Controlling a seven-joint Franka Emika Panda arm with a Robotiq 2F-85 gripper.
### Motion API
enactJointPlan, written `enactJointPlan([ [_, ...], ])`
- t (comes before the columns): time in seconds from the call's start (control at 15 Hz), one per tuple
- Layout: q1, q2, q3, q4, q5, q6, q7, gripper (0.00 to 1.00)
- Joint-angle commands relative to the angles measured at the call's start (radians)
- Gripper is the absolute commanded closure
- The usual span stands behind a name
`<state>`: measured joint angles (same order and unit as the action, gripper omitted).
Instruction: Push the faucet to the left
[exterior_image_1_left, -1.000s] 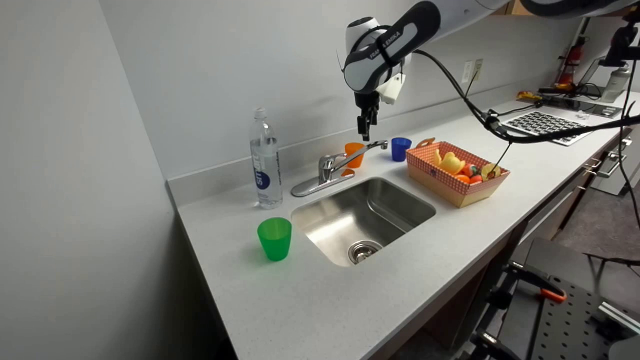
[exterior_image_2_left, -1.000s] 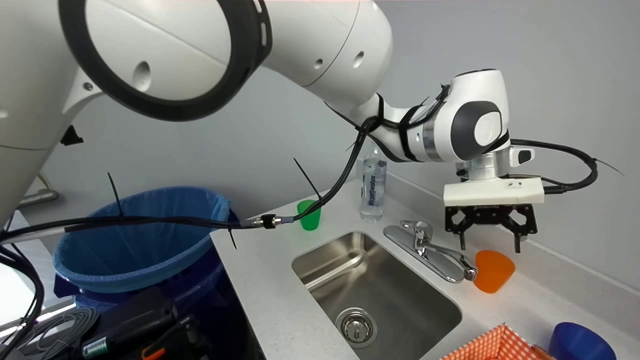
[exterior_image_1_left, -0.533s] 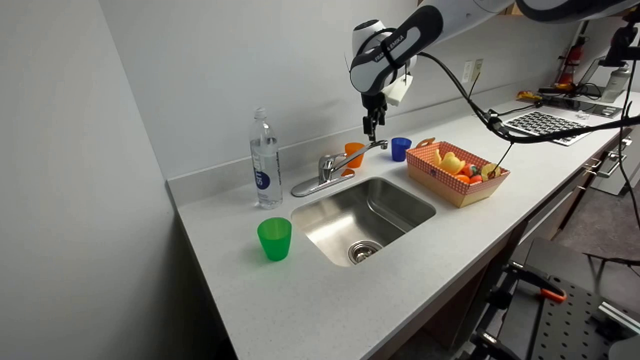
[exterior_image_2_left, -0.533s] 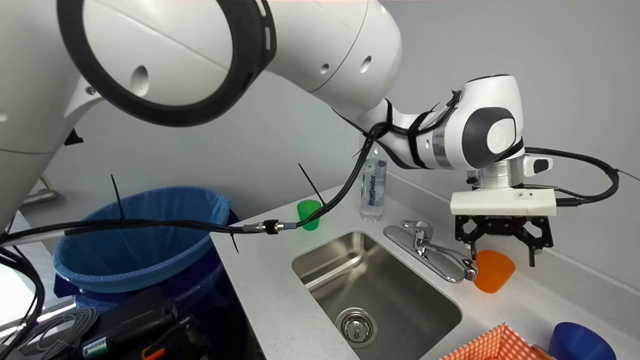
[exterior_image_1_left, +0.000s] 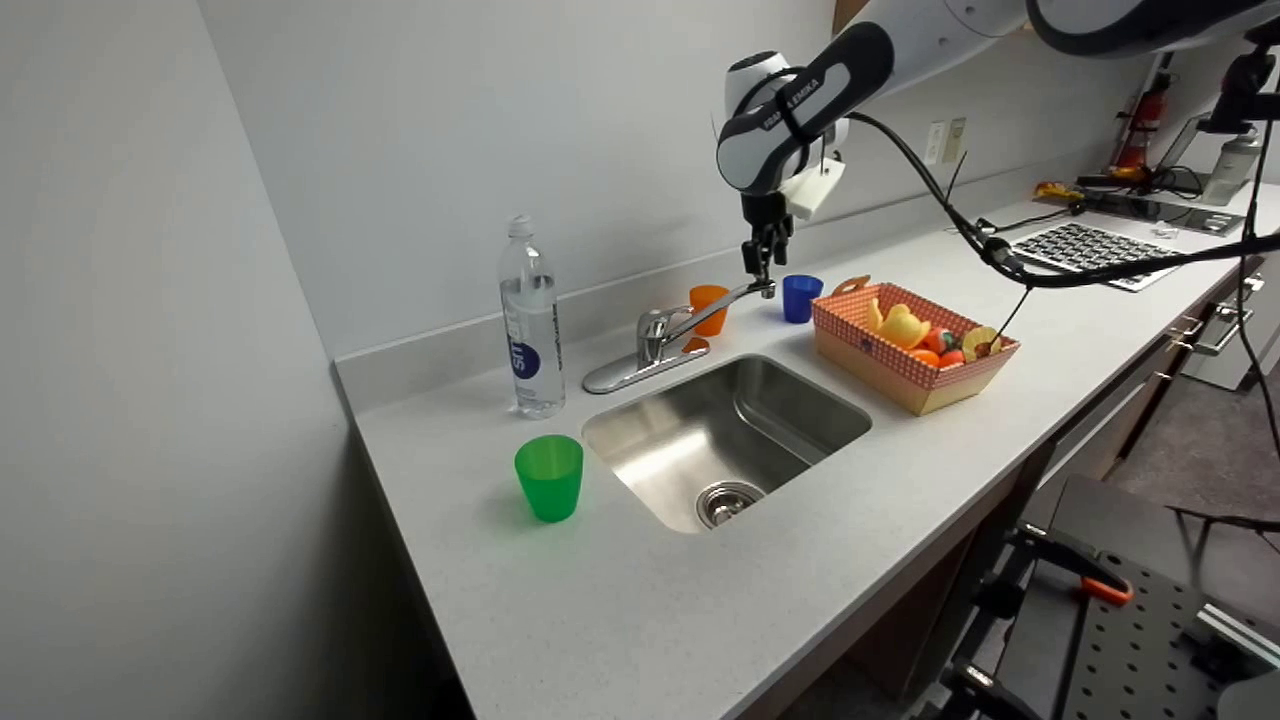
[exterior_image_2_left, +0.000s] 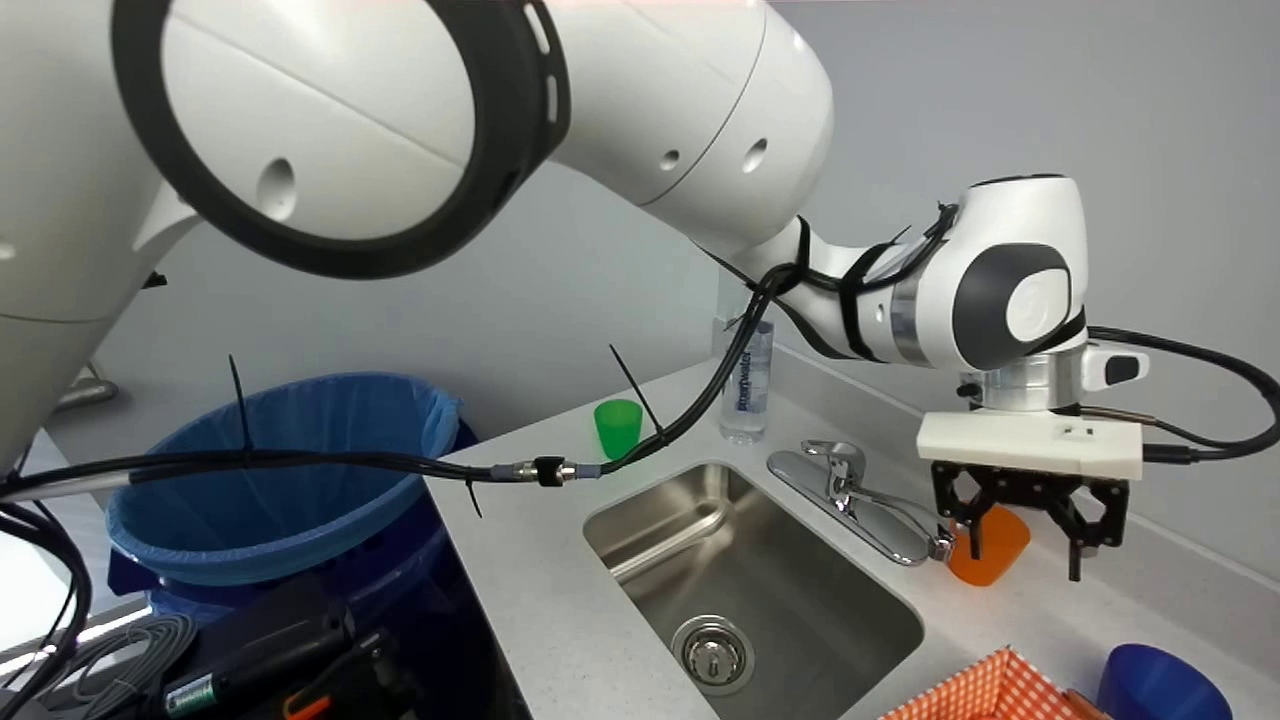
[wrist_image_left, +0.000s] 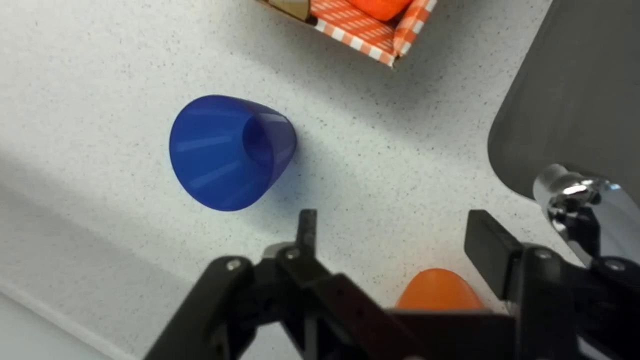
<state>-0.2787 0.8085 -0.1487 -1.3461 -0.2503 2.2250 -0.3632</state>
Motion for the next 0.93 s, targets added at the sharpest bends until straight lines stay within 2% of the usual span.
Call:
enactJointPlan([
  [0.0, -0.029, 0.015, 0.024, 0.061, 0.068, -0.041, 0.007, 0.55],
  [0.4, -0.059, 0.005, 0.075, 0.079, 0.179, -0.05, -0.034, 0.99],
  [0.87, -0.075, -0.009, 0.099, 0.058, 0.184, -0.125, -0.145, 1.0],
])
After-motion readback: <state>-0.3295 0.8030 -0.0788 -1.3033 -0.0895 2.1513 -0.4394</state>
